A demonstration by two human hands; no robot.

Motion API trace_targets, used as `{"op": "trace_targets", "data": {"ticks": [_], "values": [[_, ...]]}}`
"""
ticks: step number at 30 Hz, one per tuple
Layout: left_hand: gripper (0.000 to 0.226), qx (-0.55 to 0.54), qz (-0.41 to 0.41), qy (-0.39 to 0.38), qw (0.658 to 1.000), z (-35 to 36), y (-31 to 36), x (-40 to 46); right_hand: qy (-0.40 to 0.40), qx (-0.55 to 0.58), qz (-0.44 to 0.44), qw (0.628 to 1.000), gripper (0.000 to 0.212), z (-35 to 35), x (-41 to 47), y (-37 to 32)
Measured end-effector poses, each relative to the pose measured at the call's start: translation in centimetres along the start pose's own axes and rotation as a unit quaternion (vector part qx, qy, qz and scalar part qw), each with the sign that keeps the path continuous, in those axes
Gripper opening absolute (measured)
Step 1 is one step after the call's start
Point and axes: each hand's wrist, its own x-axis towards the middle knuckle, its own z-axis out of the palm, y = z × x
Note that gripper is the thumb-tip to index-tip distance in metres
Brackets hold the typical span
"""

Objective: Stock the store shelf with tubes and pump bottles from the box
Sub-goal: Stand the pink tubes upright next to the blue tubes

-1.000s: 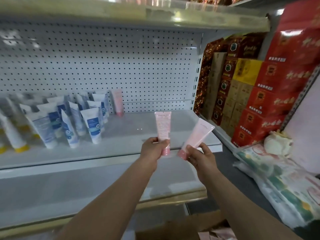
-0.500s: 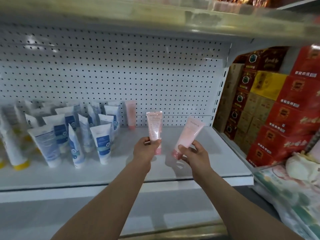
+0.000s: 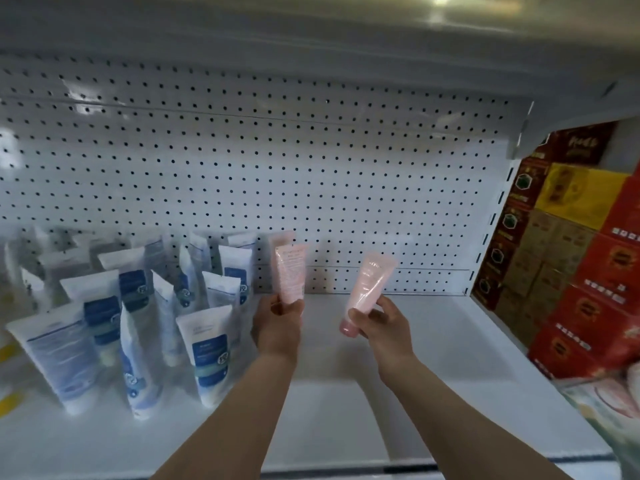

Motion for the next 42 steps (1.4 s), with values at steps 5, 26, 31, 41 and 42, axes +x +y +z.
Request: {"op": "trace_targets", "data": {"ticks": [5, 26, 31, 41, 42], "values": [[0.015, 0.02, 0.007, 0.044, 0.999, -0.4, -0.2, 1.0, 0.005, -0.046, -0.014, 0.999, 0.032, 2.1, 2.7, 1.2], [0.019, 0.055, 0.049, 0.092, 0.993, 0.3, -1.3, 1.3, 0.044, -0.161, -0.002, 0.986, 0.037, 7.7, 9.5, 2.9], [0.02, 0.064, 0.057, 0.098, 0.992, 0.4, -1.3, 1.3, 0.045, -0.186, -0.021, 0.981, 0.041, 7.9, 9.9, 3.4], [0.021, 0.083, 0.071, 0.094, 0.99, 0.5, -1.8, 1.6, 0.036, -0.212, -0.023, 0.976, 0.026, 7.8, 10.2, 3.4], [0.022, 0.087, 0.072, 0.093, 0.989, 0.5, -1.9, 1.7, 0.036, -0.212, -0.022, 0.976, 0.021, 7.8, 10.2, 3.5]]}}
